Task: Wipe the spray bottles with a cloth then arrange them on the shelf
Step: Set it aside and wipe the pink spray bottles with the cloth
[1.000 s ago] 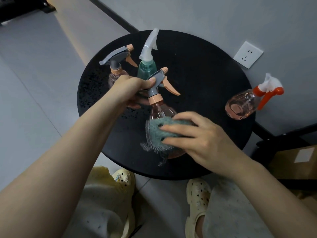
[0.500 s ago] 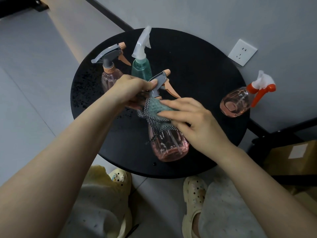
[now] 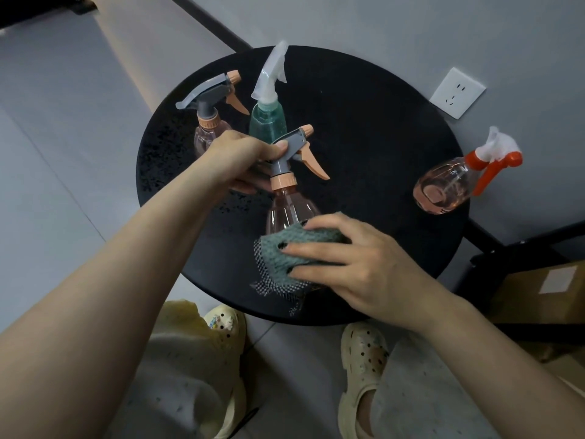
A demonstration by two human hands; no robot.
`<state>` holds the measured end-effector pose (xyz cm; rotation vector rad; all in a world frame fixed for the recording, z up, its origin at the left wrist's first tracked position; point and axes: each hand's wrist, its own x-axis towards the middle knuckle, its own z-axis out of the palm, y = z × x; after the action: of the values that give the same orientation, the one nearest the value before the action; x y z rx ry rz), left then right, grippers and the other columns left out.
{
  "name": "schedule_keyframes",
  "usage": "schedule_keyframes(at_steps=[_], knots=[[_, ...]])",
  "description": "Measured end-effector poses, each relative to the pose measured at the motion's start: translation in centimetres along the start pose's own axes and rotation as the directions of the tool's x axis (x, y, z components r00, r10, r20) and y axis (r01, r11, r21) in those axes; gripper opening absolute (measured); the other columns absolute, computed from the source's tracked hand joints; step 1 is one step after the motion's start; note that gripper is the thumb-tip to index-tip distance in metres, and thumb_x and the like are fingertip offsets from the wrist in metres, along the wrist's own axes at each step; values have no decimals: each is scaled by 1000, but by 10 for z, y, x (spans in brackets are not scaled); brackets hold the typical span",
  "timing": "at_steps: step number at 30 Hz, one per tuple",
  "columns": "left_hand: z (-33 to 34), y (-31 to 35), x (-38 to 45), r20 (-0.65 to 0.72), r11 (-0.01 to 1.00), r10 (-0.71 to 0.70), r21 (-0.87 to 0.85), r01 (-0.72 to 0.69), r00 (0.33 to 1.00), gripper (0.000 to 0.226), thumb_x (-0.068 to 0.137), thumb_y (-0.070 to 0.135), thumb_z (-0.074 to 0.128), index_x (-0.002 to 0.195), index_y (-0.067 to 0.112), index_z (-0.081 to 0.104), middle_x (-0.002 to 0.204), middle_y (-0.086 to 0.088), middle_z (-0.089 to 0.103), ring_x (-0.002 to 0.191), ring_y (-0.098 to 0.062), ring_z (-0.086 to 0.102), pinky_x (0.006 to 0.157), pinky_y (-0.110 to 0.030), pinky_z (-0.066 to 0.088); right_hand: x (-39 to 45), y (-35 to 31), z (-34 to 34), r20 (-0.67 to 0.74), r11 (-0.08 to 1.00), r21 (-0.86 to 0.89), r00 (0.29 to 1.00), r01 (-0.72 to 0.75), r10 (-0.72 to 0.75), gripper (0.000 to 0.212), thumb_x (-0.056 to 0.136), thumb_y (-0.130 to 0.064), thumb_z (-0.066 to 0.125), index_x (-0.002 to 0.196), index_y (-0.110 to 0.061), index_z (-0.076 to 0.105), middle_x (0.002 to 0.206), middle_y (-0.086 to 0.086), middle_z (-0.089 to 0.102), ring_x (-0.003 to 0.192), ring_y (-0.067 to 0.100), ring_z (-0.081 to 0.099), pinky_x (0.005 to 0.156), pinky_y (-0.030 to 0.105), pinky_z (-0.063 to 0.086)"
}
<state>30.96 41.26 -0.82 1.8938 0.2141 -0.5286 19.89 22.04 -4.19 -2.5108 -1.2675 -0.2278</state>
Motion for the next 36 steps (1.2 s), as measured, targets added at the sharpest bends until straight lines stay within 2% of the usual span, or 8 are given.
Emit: schedule_keyframes(at_steps=[5,11,15,18,25,30,33,36], knots=[[9,1,0,42,999,-10,48,7,999,22,86,33,63,86,12,66,64,2,71,53,-10,67,57,-23,44,8,5,1,-98,982,111,982,-152,163,27,90,-11,54,110,-18,71,125,-5,62,115,28,52,86,43,50],[13,1,2,62,1000,-14,24,13,998,35,84,33,67,99,1,68,80,-7,67,59,-14,60,46,-16,44,19,10,-2,-158,791,444,833,-420,531,33,87,-9,59,117,-21,66,128,-14,55,118,13,50,104,25,39],[8,0,3,19,999,-22,50,21,1000,35,83,38,67,97,6,67,84,-7,68,65,-16,61,55,-21,47,14,-1,-3,-121,886,328,916,-327,383,32,90,-27,54,120,-21,65,133,-9,53,120,20,47,99,35,43],[4,0,2,8,999,-9,49,8,1000,27,85,37,64,86,10,65,65,2,66,51,-10,61,54,-22,44,7,-8,-6,-92,980,136,983,-146,160,26,90,-24,59,114,-18,69,129,-4,59,118,29,47,90,45,46],[1,0,1,13,997,25,72,-26,1000,24,87,36,62,86,12,63,68,0,66,44,-5,61,59,-25,45,-2,-21,1,-23,994,-66,996,85,-87,19,92,-16,60,108,-20,71,125,-7,62,116,26,50,94,39,37],[11,2,2,53,996,36,82,-40,998,25,87,37,62,77,14,65,56,4,66,47,-9,61,61,-25,45,11,-11,-1,-110,968,153,970,-200,218,29,90,-17,52,113,-19,69,129,-6,58,115,26,48,91,41,44],[13,0,2,64,999,32,30,-34,997,25,83,36,67,83,11,71,76,-4,71,60,-12,64,54,-19,47,20,-5,-1,-147,834,390,868,-390,474,30,90,-17,54,117,-22,67,133,-7,54,119,18,47,101,35,41],[10,0,2,75,999,33,-19,-32,997,29,81,36,69,87,7,72,88,-11,73,70,-18,68,63,-25,52,24,-4,-1,-142,787,448,835,-424,531,32,88,-13,56,117,-23,66,132,-8,55,119,15,48,104,30,38]])
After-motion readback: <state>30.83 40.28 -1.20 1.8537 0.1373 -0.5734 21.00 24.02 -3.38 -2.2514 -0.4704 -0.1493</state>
